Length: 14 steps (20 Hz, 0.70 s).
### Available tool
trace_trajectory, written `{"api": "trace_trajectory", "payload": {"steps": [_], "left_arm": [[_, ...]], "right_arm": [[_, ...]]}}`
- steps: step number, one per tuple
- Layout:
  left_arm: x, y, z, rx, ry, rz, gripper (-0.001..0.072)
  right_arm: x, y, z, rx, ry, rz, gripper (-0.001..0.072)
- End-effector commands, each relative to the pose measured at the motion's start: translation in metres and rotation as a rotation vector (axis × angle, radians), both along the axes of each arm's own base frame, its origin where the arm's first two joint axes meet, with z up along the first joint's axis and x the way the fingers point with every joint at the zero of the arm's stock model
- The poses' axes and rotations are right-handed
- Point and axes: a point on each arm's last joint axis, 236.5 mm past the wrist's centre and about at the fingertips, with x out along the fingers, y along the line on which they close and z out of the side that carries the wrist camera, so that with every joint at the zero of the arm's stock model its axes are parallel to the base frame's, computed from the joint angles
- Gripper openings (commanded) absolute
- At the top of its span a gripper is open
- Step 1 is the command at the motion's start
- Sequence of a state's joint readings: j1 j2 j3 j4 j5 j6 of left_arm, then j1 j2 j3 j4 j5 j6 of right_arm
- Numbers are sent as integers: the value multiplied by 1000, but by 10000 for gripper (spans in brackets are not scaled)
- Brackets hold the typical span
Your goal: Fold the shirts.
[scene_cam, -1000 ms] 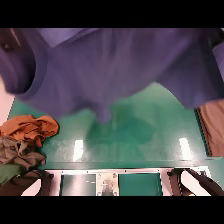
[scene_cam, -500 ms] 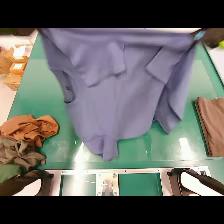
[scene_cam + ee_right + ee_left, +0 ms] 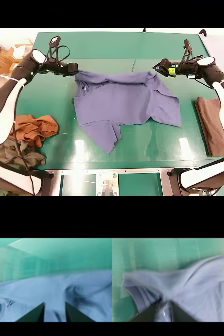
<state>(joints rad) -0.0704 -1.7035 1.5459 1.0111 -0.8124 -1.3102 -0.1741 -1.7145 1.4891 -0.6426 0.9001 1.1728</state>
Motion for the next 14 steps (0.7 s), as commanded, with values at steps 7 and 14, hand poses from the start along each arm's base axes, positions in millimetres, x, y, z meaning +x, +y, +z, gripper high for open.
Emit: {"api": "trace_trajectory", "payload": {"steps": [7, 14], "left_arm": [[-78, 63, 11, -198, 443, -58, 648], [-215, 46, -51, -246, 744, -62, 546]], "right_arm": [[-80, -98, 13, 77, 164, -7, 278], [-232, -170, -40, 52, 348, -359, 367]]}}
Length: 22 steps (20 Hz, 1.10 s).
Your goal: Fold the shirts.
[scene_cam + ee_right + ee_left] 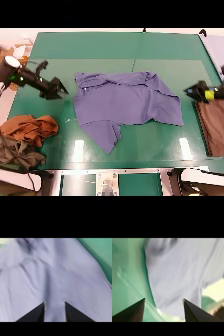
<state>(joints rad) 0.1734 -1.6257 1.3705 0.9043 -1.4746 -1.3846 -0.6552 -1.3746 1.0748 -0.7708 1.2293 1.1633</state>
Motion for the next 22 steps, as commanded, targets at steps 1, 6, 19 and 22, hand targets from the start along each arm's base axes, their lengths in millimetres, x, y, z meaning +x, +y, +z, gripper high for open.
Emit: {"api": "trace_trajectory", "payload": {"steps": [1, 6, 19, 22], "left_arm": [[-73, -7, -24, 0, 72, 21, 547], [-90, -38, -53, -66, -91, 223, 548], [-72, -40, -65, -112, -71, 228, 22], [-69, -9, -67, -93, -82, 266, 22]], "right_arm": [[-75, -33, -26, -15, 82, -232, 400], [-119, -54, -51, 13, 122, -451, 432], [-125, -34, -65, 57, 157, -430, 552], [-140, 7, -91, 117, 229, -356, 552]]}}
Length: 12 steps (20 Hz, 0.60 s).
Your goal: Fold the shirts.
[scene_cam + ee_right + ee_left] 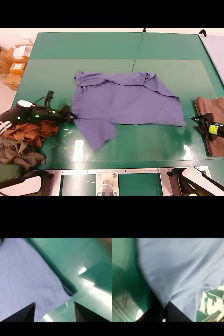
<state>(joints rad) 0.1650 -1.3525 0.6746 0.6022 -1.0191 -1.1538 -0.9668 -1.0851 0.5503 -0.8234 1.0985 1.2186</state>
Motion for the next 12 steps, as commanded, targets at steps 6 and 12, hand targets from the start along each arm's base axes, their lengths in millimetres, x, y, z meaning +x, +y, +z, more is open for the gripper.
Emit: {"api": "trace_trajectory", "payload": {"steps": [6, 12], "left_arm": [[3, 30, -2, 41, -31, -1, 22], [2, 29, -1, 37, -29, -4, 23]], "right_arm": [[-15, 70, -52, 142, 114, 148, 552], [-7, 66, -48, 165, 103, 195, 551]]}}
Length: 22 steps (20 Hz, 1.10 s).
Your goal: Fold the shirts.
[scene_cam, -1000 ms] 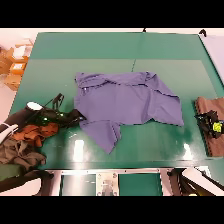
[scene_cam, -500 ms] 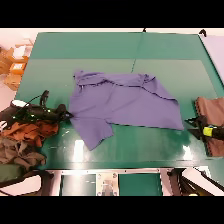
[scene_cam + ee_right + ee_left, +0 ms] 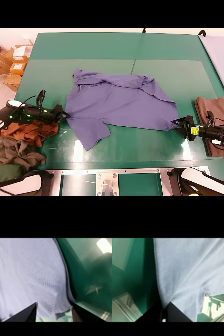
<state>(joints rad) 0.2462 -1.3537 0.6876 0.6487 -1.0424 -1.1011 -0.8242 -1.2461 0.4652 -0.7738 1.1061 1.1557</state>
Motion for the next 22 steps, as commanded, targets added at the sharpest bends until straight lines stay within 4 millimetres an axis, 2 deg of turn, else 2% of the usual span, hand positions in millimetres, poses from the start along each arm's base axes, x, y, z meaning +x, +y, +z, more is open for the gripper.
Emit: {"api": "trace_trajectory", "payload": {"steps": [1, 3, 5, 8, 11, 14, 17, 20, 22], "left_arm": [[-1, 0, 0, -1, 1, -6, 23], [-3, -1, 1, -7, 5, -11, 22], [-3, -2, 1, -10, 7, -15, 23], [-4, -2, 1, -11, 7, -15, 23], [-3, -2, 1, -11, 8, -15, 23], [-4, -3, 2, -15, 11, -18, 23], [-5, -4, 2, -18, 13, -21, 23], [-5, -4, 3, -20, 12, -19, 23], [-5, -4, 3, -22, 13, -20, 22]], "right_arm": [[9, -13, 8, -25, -11, 29, 551], [23, -19, 37, 6, -40, 56, 550], [21, -32, 70, 42, -29, 74, 551], [6, -60, 82, 6, 9, 42, 551], [4, -70, 68, -1, 10, 34, 550], [3, -67, 44, 42, 38, 51, 550], [0, -56, 16, 34, 61, 57, 550], [-6, -34, -14, 29, 96, 98, 550], [0, -17, -22, 68, 88, 139, 548]]}}
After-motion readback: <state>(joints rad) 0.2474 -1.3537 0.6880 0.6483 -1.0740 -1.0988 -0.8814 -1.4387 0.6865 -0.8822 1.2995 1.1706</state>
